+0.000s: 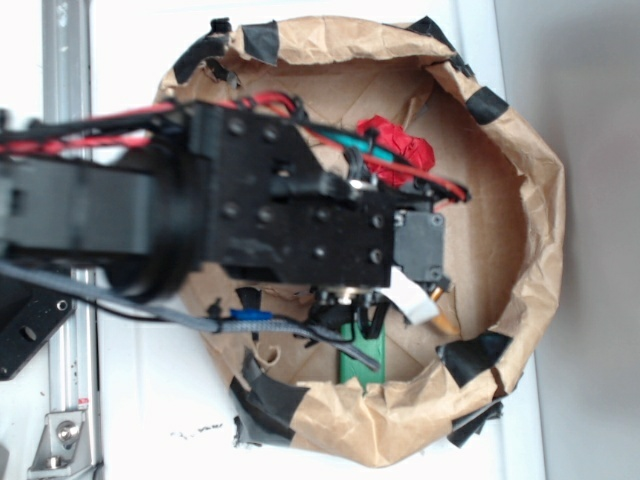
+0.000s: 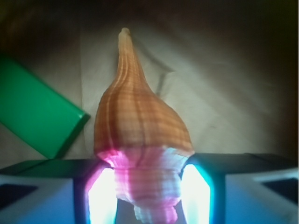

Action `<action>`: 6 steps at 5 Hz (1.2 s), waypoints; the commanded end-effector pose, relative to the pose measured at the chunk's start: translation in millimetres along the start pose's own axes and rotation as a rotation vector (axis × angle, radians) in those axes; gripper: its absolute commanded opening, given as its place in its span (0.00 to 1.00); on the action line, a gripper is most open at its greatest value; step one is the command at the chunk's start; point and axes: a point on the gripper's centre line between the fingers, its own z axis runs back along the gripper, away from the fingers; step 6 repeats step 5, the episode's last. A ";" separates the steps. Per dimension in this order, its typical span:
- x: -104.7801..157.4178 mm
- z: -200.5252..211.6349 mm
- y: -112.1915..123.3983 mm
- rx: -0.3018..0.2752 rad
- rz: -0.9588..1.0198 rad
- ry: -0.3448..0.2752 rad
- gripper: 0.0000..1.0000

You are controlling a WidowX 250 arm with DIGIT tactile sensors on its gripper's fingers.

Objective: Grab the shell.

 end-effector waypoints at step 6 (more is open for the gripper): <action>-45.2 127.1 24.1 0.049 1.078 0.065 0.00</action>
